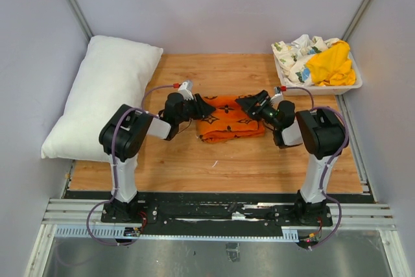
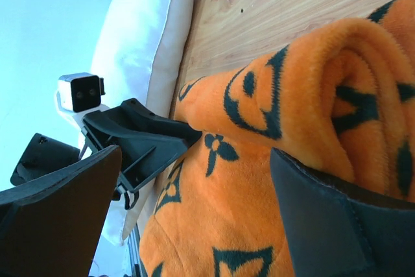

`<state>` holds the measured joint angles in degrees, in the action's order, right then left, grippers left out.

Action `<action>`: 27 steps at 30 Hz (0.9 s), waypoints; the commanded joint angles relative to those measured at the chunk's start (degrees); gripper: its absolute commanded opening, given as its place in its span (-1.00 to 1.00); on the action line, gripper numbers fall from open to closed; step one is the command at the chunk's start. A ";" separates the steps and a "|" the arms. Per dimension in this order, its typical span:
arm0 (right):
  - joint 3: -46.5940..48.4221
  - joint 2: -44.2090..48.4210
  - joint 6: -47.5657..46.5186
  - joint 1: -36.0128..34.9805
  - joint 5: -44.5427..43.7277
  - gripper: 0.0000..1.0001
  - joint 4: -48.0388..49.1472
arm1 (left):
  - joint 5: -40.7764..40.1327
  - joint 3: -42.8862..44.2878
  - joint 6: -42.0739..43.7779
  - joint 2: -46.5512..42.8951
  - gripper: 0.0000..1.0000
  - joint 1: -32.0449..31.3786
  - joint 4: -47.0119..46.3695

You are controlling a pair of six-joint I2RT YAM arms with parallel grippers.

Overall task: Remove the pillowcase from the pillow
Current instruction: Adjust the pillowcase at the center of the board.

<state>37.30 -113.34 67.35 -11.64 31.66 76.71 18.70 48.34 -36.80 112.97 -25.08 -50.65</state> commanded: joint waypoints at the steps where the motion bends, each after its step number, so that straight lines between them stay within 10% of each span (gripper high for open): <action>1: -3.08 3.96 -6.69 2.20 -2.08 0.97 -9.12 | -10.18 0.17 1.31 -1.13 -0.16 0.89 9.48; 14: 7.23 28.43 -28.17 -3.77 -13.00 0.97 -43.33 | -15.41 8.06 12.01 -13.90 0.43 0.28 21.92; 27: 23.68 3.62 -12.31 -8.54 -3.49 0.97 -31.16 | 3.14 12.40 7.24 -3.37 0.12 0.38 8.58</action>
<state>58.70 -105.21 49.93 -17.78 25.43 41.85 14.68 59.42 -27.66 104.55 -24.86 -36.01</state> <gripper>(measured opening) 0.985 0.561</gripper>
